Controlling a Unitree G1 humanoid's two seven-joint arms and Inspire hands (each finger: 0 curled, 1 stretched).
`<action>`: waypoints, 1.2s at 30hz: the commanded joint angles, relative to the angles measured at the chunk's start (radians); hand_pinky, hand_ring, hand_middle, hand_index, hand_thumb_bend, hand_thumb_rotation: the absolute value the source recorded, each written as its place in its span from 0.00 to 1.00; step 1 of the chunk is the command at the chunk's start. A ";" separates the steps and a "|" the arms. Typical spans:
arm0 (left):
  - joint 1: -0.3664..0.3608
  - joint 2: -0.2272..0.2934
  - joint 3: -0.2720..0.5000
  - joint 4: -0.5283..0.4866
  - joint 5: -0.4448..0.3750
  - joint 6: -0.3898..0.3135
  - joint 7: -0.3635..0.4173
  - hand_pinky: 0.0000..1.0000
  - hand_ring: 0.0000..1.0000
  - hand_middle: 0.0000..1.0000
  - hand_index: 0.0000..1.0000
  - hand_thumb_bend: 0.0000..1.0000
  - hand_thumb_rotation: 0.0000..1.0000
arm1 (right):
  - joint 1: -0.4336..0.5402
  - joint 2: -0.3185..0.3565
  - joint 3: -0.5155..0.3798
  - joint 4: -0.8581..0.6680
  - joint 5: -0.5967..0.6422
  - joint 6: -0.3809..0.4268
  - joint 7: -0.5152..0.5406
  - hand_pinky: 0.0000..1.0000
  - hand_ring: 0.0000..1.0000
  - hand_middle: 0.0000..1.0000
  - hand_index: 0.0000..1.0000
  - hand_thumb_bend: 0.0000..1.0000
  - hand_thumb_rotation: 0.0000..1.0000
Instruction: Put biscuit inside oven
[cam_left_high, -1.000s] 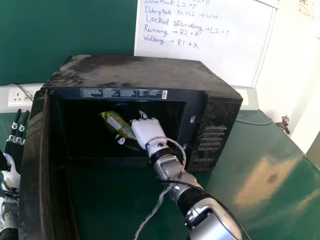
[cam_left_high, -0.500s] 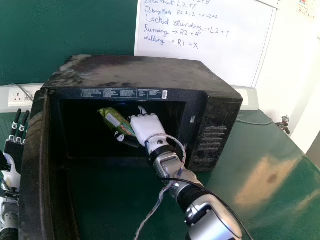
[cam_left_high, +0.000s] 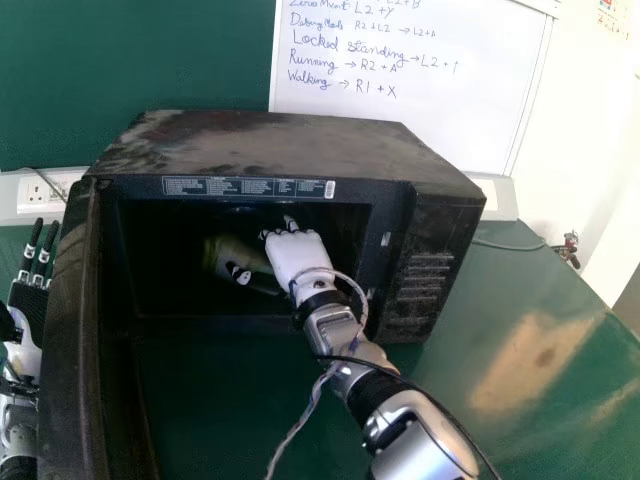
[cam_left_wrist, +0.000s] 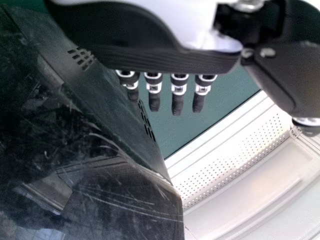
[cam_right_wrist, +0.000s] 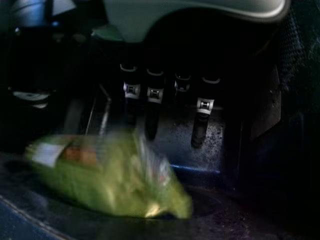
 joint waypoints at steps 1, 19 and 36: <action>0.060 -0.054 -0.004 0.049 -0.004 0.017 0.007 0.00 0.16 0.40 0.84 0.15 0.73 | -0.018 0.009 0.005 -0.006 0.005 0.022 0.005 0.71 0.78 0.84 0.81 0.85 0.37; 0.057 -0.045 -0.003 0.059 -0.008 0.035 -0.007 0.00 0.16 0.41 0.84 0.14 0.75 | 0.028 -0.017 -0.009 -0.083 0.055 -0.002 0.034 0.92 0.93 0.97 0.92 0.85 0.43; 0.054 -0.043 0.000 0.061 -0.008 0.038 -0.004 0.00 0.16 0.41 0.85 0.15 0.71 | 0.179 -0.122 -0.044 -0.365 0.081 -0.006 0.124 0.86 0.93 0.96 0.94 0.85 0.46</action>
